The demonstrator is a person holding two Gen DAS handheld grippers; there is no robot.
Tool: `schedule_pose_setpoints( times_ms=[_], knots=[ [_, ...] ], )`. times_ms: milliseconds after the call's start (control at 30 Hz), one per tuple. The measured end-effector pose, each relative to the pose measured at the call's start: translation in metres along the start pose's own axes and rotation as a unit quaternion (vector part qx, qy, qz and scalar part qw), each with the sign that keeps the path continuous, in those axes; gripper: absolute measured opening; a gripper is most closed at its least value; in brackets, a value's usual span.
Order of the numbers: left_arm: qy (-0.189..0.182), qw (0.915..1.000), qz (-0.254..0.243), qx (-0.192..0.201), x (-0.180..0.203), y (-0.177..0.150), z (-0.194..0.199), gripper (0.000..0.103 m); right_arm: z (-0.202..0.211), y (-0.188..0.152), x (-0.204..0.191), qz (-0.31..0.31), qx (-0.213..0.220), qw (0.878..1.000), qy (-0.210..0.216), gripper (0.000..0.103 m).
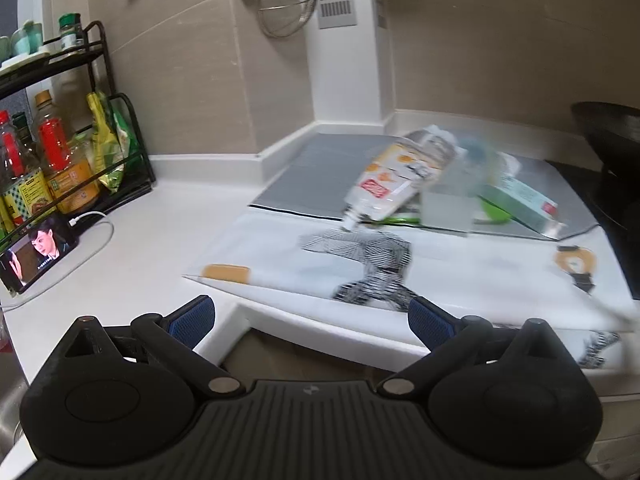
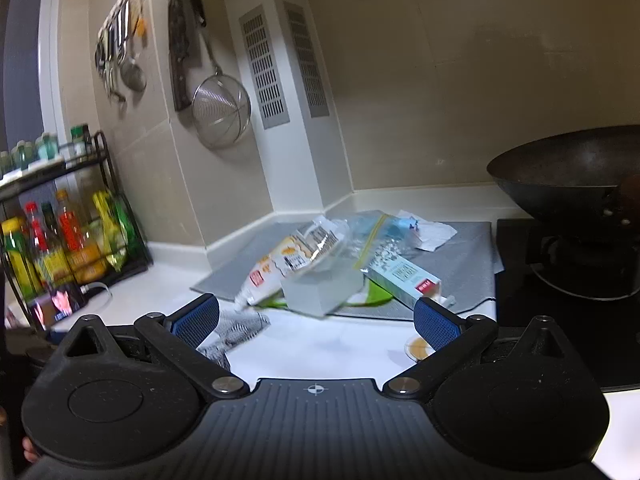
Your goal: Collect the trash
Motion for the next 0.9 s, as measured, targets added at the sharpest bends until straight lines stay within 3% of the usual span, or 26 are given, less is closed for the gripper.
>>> schedule_pose_setpoints(
  times_ms=[267, 467, 900],
  knots=[
    [-0.004, 0.9991, -0.04, 0.011, 0.023, -0.005, 0.02, 0.103, 0.01, -0.006, 0.004, 0.008, -0.01, 1.0, -0.011, 0.103],
    [-0.018, 0.9989, -0.043, 0.003, 0.028, -0.008, 0.029, 0.103, 0.013, -0.01, 0.001, 0.037, -0.013, 0.999, -0.013, 0.103],
    [-0.033, 0.9981, -0.052, 0.003, 0.024, -0.015, 0.044, 0.103, 0.024, -0.007, 0.002, 0.025, -0.012, 1.0, -0.008, 0.103]
  ],
)
Point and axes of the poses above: each gripper's, at about its wrist camera, not at the fingertips, and z roughly against the way its jaws point, x to its right, y to its top, the point moved 3 cm from there along -z, roughly the way its jaws point, and after that the axes turned 3 degrees about x, right-handed, at the moved point
